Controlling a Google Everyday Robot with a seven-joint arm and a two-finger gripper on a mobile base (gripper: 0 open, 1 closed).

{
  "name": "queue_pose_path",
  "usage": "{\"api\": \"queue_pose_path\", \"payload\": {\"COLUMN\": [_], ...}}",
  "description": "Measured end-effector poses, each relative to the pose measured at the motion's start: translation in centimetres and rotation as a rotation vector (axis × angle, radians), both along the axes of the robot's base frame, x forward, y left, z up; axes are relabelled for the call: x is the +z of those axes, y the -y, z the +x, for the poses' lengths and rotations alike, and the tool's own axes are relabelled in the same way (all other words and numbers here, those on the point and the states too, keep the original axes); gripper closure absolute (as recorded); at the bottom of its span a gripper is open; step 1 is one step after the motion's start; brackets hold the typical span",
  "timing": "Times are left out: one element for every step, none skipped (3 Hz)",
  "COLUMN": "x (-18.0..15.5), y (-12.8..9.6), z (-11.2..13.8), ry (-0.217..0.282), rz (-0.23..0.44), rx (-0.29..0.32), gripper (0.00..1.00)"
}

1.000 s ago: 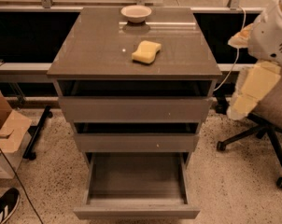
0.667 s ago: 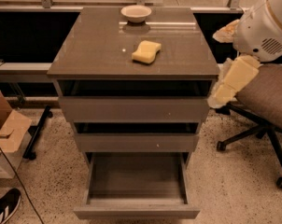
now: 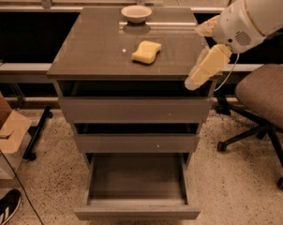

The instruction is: Place sponge into bottom drawer

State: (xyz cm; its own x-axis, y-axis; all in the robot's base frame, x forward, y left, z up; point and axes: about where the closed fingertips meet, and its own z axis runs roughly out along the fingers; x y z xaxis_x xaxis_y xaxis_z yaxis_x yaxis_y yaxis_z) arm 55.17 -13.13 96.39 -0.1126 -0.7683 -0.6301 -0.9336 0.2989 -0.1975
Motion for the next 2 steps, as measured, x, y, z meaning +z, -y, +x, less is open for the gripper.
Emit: {"api": "queue_pose_path", "payload": {"x": [-0.55, -0.65], "y": [-1.34, -1.48], "z": [2.45, 2.71], "ry": [-0.015, -0.014], "rz": [0.044, 0.049], "rx": [0.009, 0.008], "gripper": [0.00, 0.00]}}
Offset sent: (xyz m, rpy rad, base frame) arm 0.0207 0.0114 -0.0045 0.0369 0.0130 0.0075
